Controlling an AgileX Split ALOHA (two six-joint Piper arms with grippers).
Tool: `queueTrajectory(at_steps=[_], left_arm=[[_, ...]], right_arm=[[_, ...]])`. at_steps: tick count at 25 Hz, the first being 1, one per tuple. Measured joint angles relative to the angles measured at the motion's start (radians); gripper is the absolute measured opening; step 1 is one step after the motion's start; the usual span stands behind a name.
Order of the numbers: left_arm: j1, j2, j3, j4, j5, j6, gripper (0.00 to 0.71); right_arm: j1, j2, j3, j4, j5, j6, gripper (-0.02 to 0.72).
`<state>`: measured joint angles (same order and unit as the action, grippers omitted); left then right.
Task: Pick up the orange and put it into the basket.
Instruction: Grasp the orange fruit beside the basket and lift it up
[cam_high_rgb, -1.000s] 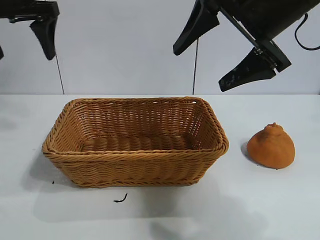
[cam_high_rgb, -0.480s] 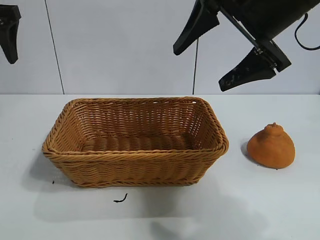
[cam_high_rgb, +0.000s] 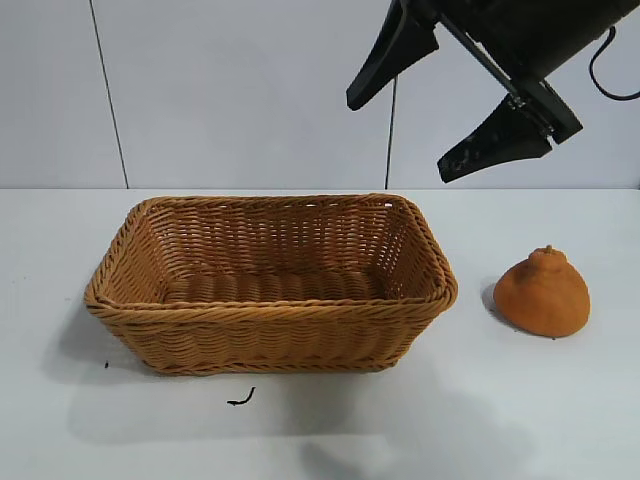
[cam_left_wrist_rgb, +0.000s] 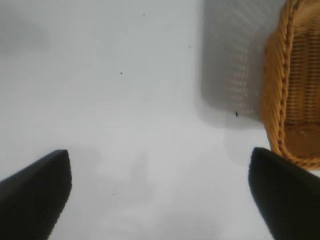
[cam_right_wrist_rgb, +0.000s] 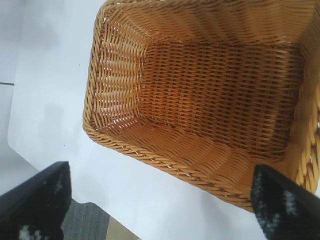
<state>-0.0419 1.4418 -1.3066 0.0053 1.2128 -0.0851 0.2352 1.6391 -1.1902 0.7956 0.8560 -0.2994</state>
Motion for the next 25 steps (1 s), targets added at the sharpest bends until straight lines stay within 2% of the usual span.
queueTrajectory(at_steps=[5, 12, 17, 20, 25], left_arm=[[0.000, -0.235, 0.194, 0.000, 0.000, 0.000, 0.692], [0.000, -0.588, 0.537, 0.000, 0.001, -0.001, 0.692], [0.000, -0.863, 0.739, -0.005, -0.081, -0.001, 0.692], [0.000, -1.007, 0.798, -0.031, -0.125, 0.000, 0.692], [0.000, -1.195, 0.803, -0.055, -0.150, 0.006, 0.692]], right_arm=[[0.000, 0.000, 0.000, 0.000, -0.001, 0.000, 0.696], [0.000, 0.000, 0.000, 0.000, -0.002, 0.000, 0.696], [0.000, 0.000, 0.000, 0.000, -0.002, 0.000, 0.696], [0.000, 0.000, 0.000, 0.000, -0.002, 0.000, 0.696], [0.000, 0.000, 0.000, 0.000, -0.003, 0.000, 0.696]])
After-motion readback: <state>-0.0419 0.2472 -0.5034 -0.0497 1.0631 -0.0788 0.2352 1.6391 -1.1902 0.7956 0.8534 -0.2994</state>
